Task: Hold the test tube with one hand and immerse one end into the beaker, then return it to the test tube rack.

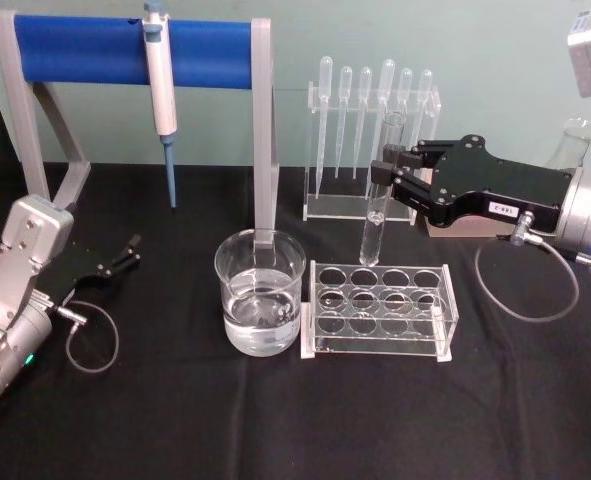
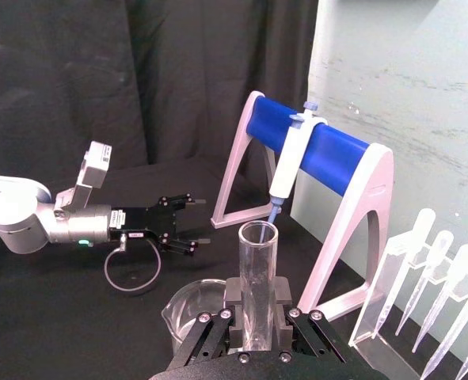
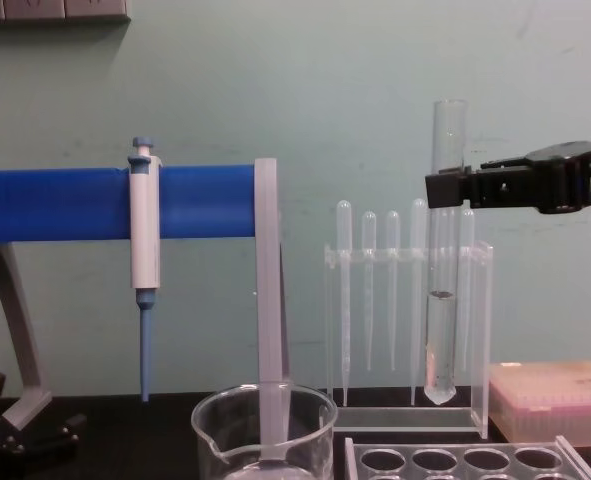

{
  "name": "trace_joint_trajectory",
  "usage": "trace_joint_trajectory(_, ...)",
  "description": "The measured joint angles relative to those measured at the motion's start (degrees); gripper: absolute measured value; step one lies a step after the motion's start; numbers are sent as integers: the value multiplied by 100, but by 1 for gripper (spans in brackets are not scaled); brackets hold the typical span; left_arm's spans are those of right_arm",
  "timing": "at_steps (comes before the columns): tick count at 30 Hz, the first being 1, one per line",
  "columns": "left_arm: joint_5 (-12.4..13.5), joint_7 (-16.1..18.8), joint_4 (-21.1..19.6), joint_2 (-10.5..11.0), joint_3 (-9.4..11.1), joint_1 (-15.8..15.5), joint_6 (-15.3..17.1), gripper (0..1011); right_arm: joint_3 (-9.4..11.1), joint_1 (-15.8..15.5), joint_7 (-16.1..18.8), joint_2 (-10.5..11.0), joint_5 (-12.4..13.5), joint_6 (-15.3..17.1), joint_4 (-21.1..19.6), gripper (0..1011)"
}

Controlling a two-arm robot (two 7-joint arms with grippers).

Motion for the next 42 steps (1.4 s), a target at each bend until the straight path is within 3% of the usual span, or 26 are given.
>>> trace_joint_trajectory(11,0,0,0,0,0,0,0,1000,-59,166,7,-21,23,35,-196,222)
trace_joint_trajectory(20,0,0,0,0,0,0,0,1000,-392,511,-27,-416,56,214,-236,222)
trace_joint_trajectory(26,0,0,0,0,0,0,0,1000,-607,662,-69,-721,76,189,-21,222)
trace_joint_trajectory(31,0,0,0,0,0,0,0,1000,-838,757,-139,-971,-112,45,299,222)
trace_joint_trajectory(42,0,0,0,0,0,0,0,1000,-1013,764,-86,-1278,-422,-315,861,222)
